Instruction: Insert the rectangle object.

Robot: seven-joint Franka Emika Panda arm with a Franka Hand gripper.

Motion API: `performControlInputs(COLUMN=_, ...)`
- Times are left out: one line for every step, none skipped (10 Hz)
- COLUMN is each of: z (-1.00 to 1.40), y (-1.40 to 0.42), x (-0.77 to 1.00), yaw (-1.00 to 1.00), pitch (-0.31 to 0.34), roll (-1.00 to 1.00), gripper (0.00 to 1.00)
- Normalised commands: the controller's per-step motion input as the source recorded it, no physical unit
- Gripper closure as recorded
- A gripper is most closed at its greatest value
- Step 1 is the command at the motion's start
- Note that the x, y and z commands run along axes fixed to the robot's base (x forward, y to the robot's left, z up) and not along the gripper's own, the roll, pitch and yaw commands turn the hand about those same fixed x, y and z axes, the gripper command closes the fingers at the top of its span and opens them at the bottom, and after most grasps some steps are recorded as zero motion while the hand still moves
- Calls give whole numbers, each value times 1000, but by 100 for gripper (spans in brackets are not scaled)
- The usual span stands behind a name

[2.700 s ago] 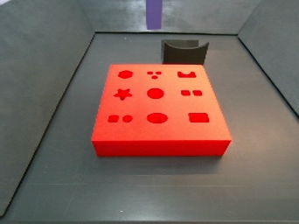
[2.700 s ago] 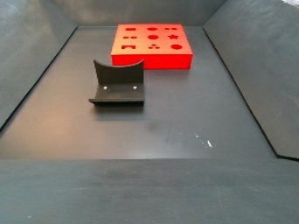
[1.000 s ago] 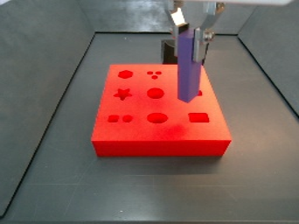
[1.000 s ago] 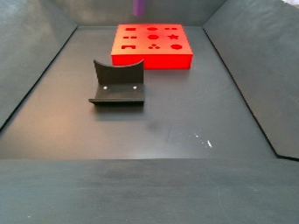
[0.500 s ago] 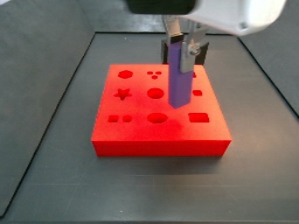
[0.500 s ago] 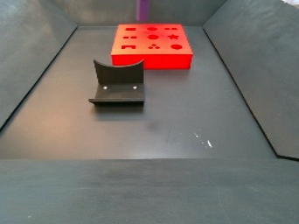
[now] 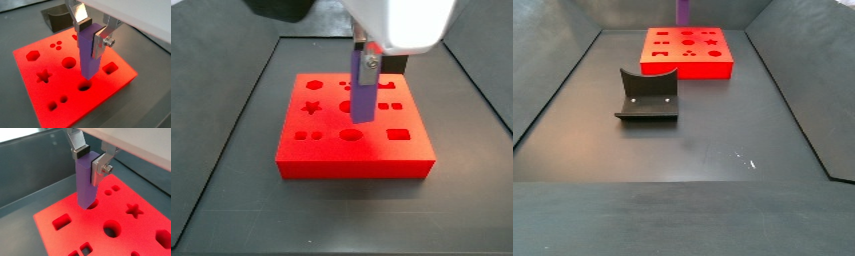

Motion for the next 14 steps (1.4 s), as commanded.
performControlInputs(z=20, y=-137, x=9, yaw=-471, pitch=290, roll=257, gripper=100)
performControlInputs(z=0, y=-269, x=211, yaw=-423, pitch=226, roll=151, gripper=100)
performControlInputs(z=0, y=-217, x=269, yaw=-446, pitch=127, roll=19, gripper=100)
performControlInputs(z=0, y=-177, x=183, yaw=-429, pitch=50, roll=0, gripper=100)
performControlInputs(z=0, y=-69, x=3, yaw=-191, pitch=0, roll=-23, gripper=100)
performControlInputs(z=-109, y=-94, x=394, yaw=-289, pitch=0, roll=0, gripper=100)
performControlInputs(z=-109, y=0, x=497, yaw=-594, pitch=-64, roll=-63, gripper=100)
performControlInputs(z=-183, y=54, x=609, yaw=-580, pitch=-73, roll=0, gripper=100)
performControlInputs(z=-274, y=29, x=763, yaw=-460, pitch=-26, roll=64, gripper=100)
performControlInputs(z=-137, y=60, x=871, yaw=-371, pitch=-16, roll=23, gripper=100)
performControlInputs(z=-11, y=89, x=906, yaw=-340, pitch=-34, roll=0, gripper=100)
performControlInputs(z=0, y=83, x=940, yaw=-309, pitch=-29, roll=0, gripper=100)
performControlInputs(z=0, y=34, x=911, yaw=-306, pitch=0, roll=90, gripper=100)
performControlInputs(z=0, y=31, x=780, yaw=-283, pitch=0, roll=281, gripper=100)
